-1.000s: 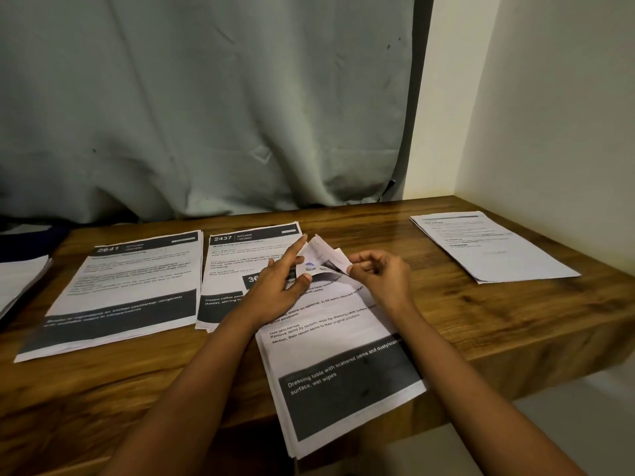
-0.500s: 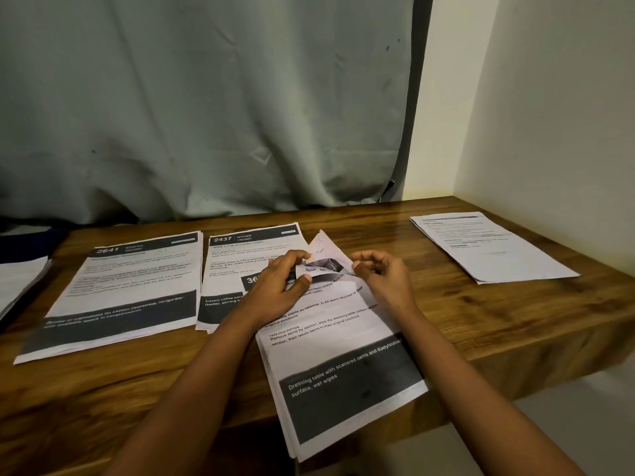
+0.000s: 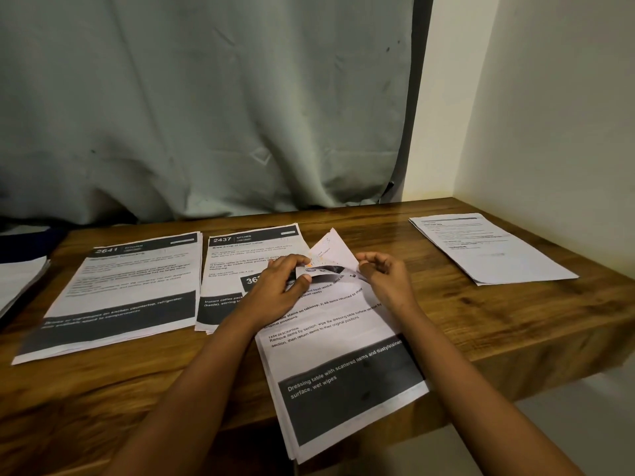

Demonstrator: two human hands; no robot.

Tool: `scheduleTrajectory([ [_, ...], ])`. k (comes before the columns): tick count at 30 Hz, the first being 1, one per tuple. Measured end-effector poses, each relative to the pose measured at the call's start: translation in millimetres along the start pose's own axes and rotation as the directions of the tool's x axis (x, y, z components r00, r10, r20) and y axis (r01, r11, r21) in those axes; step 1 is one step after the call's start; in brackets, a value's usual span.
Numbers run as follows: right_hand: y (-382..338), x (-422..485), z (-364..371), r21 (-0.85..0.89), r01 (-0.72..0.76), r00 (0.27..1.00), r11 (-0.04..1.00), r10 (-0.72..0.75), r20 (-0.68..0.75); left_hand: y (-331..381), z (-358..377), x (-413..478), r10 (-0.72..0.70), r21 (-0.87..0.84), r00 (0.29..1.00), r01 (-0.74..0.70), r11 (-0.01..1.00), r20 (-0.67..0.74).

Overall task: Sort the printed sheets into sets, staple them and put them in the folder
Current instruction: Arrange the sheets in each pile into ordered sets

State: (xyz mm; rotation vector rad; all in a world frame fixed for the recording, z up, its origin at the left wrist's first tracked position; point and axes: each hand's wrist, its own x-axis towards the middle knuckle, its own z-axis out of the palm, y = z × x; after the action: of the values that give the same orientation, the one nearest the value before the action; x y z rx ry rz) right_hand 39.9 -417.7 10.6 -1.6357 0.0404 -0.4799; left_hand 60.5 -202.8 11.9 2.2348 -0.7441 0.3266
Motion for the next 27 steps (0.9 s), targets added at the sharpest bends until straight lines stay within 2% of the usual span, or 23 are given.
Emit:
scheduleTrajectory([
  [10, 1, -1, 1, -0.004, 0.0, 1.0, 1.0, 0.0, 0.019, -1, 0, -1, -0.002, -0.004, 1.0, 0.002, 1.0, -0.002],
  [18, -4, -10, 2, -0.212, 0.092, 0.994, 0.973, -0.078, 0.075, 1, 0, -1, -0.126, -0.1, 0.992, 0.127, 0.987, 0.021],
  [21, -7, -14, 1, -0.266, 0.094, 0.99, 0.959, -0.062, 0.126, 2, -1, -2, -0.081, -0.117, 0.997, 0.081, 0.99, 0.009],
  [23, -7, -15, 2, -0.257, 0.086, 0.988, 0.963, -0.05, 0.145, 0, -1, 0, -0.021, -0.059, 1.0, 0.019, 0.998, -0.021],
  [27, -3, -10, 2, -0.237, 0.073, 0.992, 0.969, -0.046, 0.12, -5, 2, 1, 0.042, -0.022, 0.998, -0.043, 0.999, -0.048],
])
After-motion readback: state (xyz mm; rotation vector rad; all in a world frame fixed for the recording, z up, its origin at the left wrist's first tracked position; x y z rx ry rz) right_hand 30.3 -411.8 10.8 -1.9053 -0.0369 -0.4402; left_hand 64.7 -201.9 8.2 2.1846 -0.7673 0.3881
